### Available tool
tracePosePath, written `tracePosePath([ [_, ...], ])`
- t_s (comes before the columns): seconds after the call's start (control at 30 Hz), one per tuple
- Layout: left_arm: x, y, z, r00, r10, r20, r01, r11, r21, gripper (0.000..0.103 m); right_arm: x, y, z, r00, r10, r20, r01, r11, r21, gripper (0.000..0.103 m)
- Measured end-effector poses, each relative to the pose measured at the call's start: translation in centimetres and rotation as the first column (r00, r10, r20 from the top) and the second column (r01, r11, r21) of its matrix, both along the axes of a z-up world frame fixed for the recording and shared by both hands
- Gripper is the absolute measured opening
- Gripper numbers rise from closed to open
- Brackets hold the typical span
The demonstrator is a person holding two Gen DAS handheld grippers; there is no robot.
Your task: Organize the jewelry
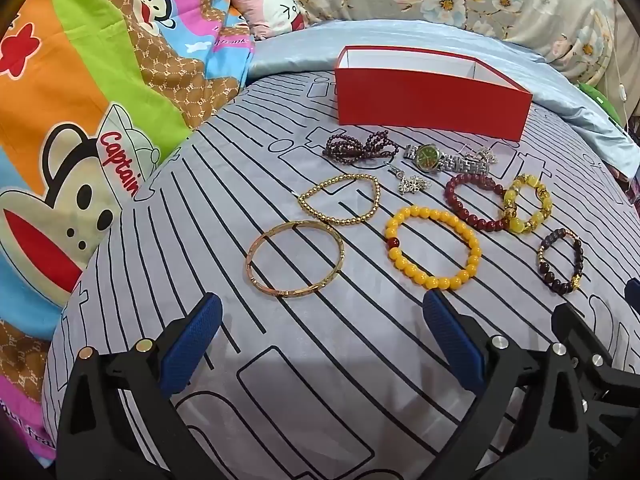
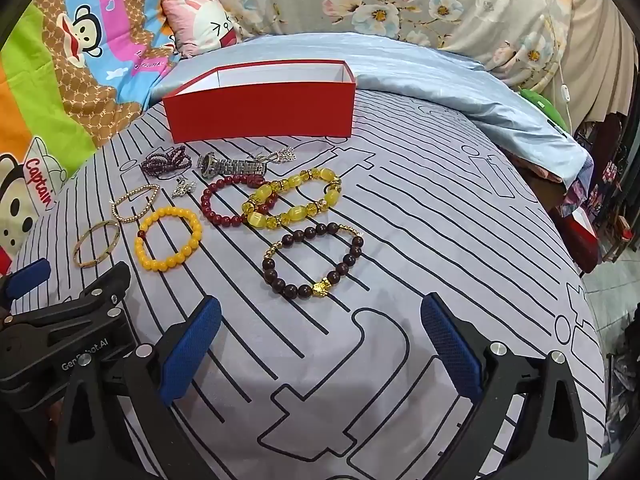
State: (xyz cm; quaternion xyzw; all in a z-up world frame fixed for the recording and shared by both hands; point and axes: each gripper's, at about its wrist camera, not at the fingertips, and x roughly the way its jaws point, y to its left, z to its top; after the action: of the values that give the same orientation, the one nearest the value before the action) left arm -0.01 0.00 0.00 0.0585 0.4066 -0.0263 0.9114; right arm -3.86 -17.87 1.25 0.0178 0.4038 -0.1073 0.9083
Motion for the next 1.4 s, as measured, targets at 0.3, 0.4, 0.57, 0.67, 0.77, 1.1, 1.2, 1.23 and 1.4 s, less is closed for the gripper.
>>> tracePosePath([
  [0.3, -0.03, -0.08, 0.02, 1.000, 0.000, -0.003, 0.000, 1.000, -0.002, 0.095, 0.21, 0.17, -0.21, 1.000, -0.009, 0.006, 0.009, 1.000, -0.007, 0.096],
  [0.4, 0.01, 0.06, 0.03, 1.000, -0.001, -0.006, 0.001, 1.000, -0.005, 0.095, 0.10, 0.11, -0.26, 1.000, -0.008, 0.006, 0.008, 1.000, -0.008, 0.096],
  [0.57, -0.03, 0.47, 0.26, 1.000, -0.003, -0.003, 0.003, 1.000, -0.003, 0.095, 0.10, 0.15, -0.29, 1.000, -0.008, 0.009, 0.008, 1.000, -0.011, 0.096],
  [0.67, -0.13, 0.41, 0.32, 1.000, -0.002, -0.001, 0.002, 1.000, -0.002, 0.095, 0.07, 0.09, -0.28, 1.000, -0.008, 0.009, 0.008, 1.000, -0.009, 0.096],
  [0.77, -0.07, 0.37, 0.24, 1.000, -0.001, -0.001, 0.001, 1.000, -0.003, 0.095, 0.09, 0.13, -0.27, 1.000, -0.009, 0.010, 0.009, 1.000, -0.010, 0.096],
  [1.1, 0.05, 0.07, 0.29, 1.000, 0.001, -0.007, -0.001, 1.000, -0.005, 0.094, -0.01, 0.17, -0.21, 1.000, -0.010, 0.012, 0.010, 1.000, -0.014, 0.096],
  [1.2, 0.15, 0.15, 0.18, 1.000, 0.000, -0.009, 0.000, 1.000, -0.008, 0.094, 0.04, 0.17, -0.30, 1.000, -0.010, 0.009, 0.010, 1.000, -0.014, 0.096],
  [1.23, 0.17, 0.15, 0.15, 1.000, -0.001, -0.010, 0.000, 1.000, -0.008, 0.094, 0.04, 0.18, -0.33, 1.000, -0.010, 0.008, 0.010, 1.000, -0.014, 0.096],
  [1.4, 0.17, 0.20, 0.04, 1.000, -0.001, -0.010, 0.000, 1.000, -0.009, 0.094, 0.08, 0.18, -0.42, 1.000, -0.010, 0.005, 0.010, 1.000, -0.014, 0.096],
])
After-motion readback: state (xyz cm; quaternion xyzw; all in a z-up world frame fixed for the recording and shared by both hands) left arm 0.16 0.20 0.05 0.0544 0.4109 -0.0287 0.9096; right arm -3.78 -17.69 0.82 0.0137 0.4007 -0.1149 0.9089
